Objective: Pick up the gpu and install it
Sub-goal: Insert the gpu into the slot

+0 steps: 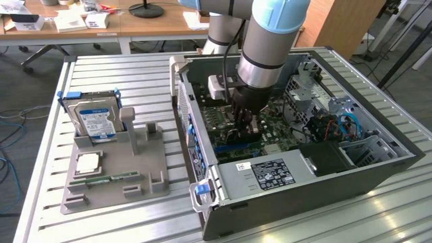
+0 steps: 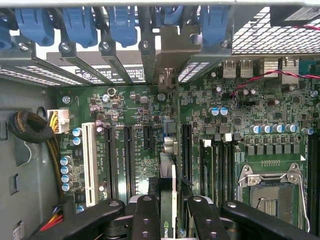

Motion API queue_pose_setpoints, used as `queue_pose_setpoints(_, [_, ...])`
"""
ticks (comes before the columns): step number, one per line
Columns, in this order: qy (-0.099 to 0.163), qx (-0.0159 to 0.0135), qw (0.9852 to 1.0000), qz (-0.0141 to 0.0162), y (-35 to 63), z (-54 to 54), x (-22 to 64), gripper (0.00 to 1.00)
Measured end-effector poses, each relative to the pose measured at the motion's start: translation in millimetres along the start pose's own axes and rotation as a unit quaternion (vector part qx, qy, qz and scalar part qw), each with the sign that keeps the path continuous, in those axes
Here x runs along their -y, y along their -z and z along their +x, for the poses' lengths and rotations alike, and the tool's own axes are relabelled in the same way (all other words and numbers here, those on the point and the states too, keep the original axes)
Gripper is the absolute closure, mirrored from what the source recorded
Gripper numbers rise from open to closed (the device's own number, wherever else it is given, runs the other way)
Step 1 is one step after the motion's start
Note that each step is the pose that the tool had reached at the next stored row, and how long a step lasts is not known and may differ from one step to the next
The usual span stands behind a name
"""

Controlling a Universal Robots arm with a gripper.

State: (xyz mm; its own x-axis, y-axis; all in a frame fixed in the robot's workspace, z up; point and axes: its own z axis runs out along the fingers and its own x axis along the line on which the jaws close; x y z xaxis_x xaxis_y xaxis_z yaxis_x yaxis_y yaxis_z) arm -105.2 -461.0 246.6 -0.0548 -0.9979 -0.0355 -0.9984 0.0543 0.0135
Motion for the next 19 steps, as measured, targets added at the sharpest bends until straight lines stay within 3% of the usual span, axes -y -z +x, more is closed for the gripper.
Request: queue_pose_setpoints(19, [0.007,0.0001,1.0000,-0.0003,-0.2,0.0,-0.1,0.73])
